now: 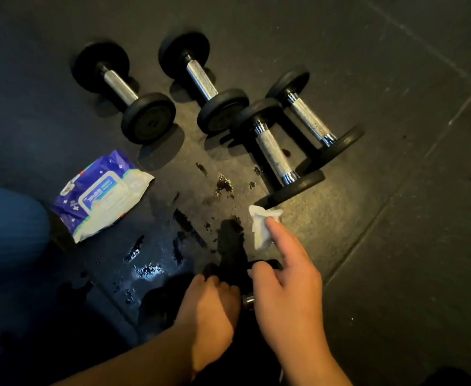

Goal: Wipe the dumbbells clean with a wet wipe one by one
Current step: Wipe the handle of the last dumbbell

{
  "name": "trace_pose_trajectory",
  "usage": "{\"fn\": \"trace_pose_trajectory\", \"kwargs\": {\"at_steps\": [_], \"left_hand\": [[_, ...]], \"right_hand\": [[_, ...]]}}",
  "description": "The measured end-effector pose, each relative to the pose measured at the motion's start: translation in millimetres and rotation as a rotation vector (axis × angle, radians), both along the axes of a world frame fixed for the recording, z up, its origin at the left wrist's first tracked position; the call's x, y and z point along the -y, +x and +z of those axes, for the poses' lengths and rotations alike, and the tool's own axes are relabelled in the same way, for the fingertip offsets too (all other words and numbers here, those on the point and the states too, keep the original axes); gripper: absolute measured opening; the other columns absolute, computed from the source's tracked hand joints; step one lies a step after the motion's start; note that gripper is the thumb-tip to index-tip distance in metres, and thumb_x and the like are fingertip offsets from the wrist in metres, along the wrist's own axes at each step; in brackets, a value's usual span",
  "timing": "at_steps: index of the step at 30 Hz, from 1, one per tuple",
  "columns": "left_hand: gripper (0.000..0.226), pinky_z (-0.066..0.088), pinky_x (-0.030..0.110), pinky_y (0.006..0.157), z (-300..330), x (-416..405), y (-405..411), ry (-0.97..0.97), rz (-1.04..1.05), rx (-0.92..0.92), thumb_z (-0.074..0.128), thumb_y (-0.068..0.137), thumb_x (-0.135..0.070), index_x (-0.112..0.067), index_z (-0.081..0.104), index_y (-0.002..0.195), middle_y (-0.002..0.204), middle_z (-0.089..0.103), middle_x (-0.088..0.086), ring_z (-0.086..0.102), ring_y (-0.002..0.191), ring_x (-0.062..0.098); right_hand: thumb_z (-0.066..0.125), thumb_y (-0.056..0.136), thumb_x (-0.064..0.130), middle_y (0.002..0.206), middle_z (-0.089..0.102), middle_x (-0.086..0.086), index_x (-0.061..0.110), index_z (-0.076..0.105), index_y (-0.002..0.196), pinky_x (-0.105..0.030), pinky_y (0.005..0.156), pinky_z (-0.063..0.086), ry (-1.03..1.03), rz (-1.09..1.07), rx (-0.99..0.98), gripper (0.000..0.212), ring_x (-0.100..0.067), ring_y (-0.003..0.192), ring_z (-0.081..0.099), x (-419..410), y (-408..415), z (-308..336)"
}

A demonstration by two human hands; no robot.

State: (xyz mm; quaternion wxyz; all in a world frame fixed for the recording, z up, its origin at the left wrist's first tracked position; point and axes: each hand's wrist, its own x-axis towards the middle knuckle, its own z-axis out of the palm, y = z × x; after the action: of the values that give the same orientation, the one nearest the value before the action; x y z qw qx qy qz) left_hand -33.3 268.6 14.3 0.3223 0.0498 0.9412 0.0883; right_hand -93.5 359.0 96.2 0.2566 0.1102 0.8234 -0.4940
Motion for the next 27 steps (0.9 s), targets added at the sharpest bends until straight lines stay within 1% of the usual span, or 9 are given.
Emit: {"fn": "trace_pose_trajectory", "kwargs": {"at_steps": [1,3,6,9,13,18,20,22,27], "left_hand": [[0.026,0.032,0.035,0.076,-4.1,5.6,1.5,-0.004,-0.065,0.033,0.055,0.082,-0.029,-0.018,0.06,0.105,0.105,0.065,0.005,0.058,0.097,0.031],[0.029,0.028,0.036,0.075,-5.5,16.8,-1.0,0.028,-0.057,0.09,0.049,0.081,-0.033,-0.023,0.057,0.107,0.108,0.063,0.001,0.055,0.101,0.027],[0.027,0.034,0.034,0.075,-5.9,28.6,-10.5,0.085,0.056,0.107,0.053,0.085,-0.044,-0.024,0.059,0.104,0.107,0.064,0.0,0.056,0.099,0.022],[0.029,0.042,0.028,0.075,2.9,47.2,-23.6,0.188,0.29,0.182,0.061,0.086,-0.054,-0.028,0.059,0.098,0.096,0.065,-0.007,0.061,0.093,0.015],[0.015,0.049,0.025,0.076,11.4,80.6,-50.8,0.404,0.697,0.253,0.074,0.084,-0.042,-0.03,0.067,0.088,0.078,0.069,-0.012,0.064,0.077,0.0],[0.03,0.052,0.048,0.092,-12.6,98.8,-96.4,0.725,1.306,0.171,0.08,0.08,-0.026,-0.001,0.073,0.094,0.095,0.073,0.021,0.069,0.088,0.028],[0.024,0.055,0.045,0.082,-20.4,96.6,-117.1,0.802,1.459,0.147,0.076,0.085,-0.021,0.002,0.067,0.089,0.089,0.068,0.026,0.066,0.075,0.028],[0.018,0.054,0.034,0.067,-27.6,90.0,-134.6,0.817,1.538,0.137,0.072,0.089,-0.02,-0.005,0.063,0.083,0.073,0.065,0.015,0.061,0.055,0.019],[0.03,0.037,0.029,0.051,-46.8,65.2,-158.3,0.822,1.627,0.148,0.075,0.086,-0.03,-0.006,0.057,0.081,0.059,0.045,0.009,0.037,0.045,0.017]], "right_hand": [[0.059,0.087,0.004,0.144,0.049,0.023,0.053,0.051,0.133,-0.03,0.069,0.06,-0.033,-0.05,0.0,0.068,-0.002,0.064,0.066,-3.6,-1.7,1.1],[0.06,0.085,-0.007,0.141,0.052,0.023,0.05,0.055,0.126,-0.018,0.064,0.056,-0.085,-0.155,-0.034,0.071,0.006,0.064,0.064,-11.6,-4.4,6.3],[0.059,0.082,-0.017,0.136,0.057,0.024,0.047,0.06,0.122,-0.03,0.064,0.06,-0.151,-0.328,-0.113,0.075,0.006,0.071,0.067,-25.3,-6.9,15.6],[0.058,0.079,-0.025,0.128,0.064,0.018,0.038,0.063,0.122,-0.034,0.065,0.062,-0.207,-0.458,-0.184,0.076,0.013,0.078,0.066,-38.2,-10.6,21.3],[0.058,0.077,-0.029,0.13,0.065,0.01,0.03,0.064,0.123,-0.036,0.08,0.059,-0.241,-0.49,-0.223,0.075,0.012,0.101,0.065,-43.1,-14.0,15.8],[0.058,0.076,-0.029,0.128,0.067,0.01,0.024,0.066,0.127,-0.031,0.075,0.06,-0.263,-0.52,-0.213,0.074,0.014,0.093,0.066,-42.4,-13.6,11.1],[0.059,0.076,-0.028,0.127,0.068,0.01,0.025,0.066,0.128,-0.021,0.067,0.059,-0.279,-0.517,-0.207,0.074,0.014,0.082,0.066,-43.3,-13.4,7.9],[0.06,0.077,-0.027,0.127,0.068,0.011,0.027,0.066,0.129,-0.016,0.059,0.055,-0.31,-0.532,-0.167,0.075,0.012,0.071,0.065,-44.2,-14.0,3.7],[0.061,0.075,-0.028,0.129,0.067,0.01,0.033,0.067,0.124,-0.009,0.059,0.052,-0.436,-0.629,-0.098,0.078,0.014,0.07,0.064,-45.4,-18.1,2.2]]}}
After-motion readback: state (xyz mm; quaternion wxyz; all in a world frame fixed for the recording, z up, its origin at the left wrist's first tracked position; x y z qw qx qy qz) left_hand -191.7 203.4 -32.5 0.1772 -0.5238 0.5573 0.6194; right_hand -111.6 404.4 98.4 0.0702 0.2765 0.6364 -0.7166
